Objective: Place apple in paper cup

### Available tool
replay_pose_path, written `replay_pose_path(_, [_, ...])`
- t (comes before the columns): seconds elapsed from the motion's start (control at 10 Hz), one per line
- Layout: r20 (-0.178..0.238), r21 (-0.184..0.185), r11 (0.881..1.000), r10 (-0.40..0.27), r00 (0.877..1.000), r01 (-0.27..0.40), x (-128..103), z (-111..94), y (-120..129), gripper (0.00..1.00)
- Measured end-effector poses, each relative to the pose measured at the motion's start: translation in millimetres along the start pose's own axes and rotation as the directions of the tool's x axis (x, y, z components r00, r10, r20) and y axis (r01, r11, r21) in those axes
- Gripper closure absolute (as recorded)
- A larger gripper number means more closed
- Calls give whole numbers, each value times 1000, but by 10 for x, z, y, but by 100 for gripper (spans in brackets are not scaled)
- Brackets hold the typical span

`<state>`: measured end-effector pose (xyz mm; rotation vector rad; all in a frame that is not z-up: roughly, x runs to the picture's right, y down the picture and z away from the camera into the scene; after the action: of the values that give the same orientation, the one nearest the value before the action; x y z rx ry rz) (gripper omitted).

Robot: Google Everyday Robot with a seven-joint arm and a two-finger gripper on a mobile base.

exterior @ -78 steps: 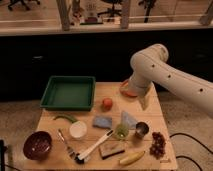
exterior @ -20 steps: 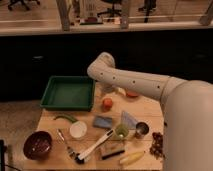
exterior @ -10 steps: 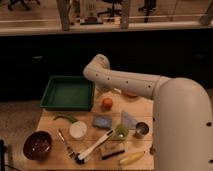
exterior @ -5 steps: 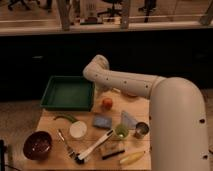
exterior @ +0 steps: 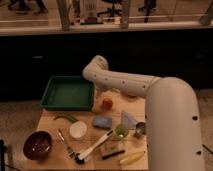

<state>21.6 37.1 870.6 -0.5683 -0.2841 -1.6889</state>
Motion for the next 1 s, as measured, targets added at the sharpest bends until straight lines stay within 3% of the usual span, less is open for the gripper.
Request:
replay_pose_path(0.9, [109,45,990,129,986,-134,-233,354,97,20])
replay_pose_path(1.0, [118,66,987,137,983,-146,-237,401,100,20])
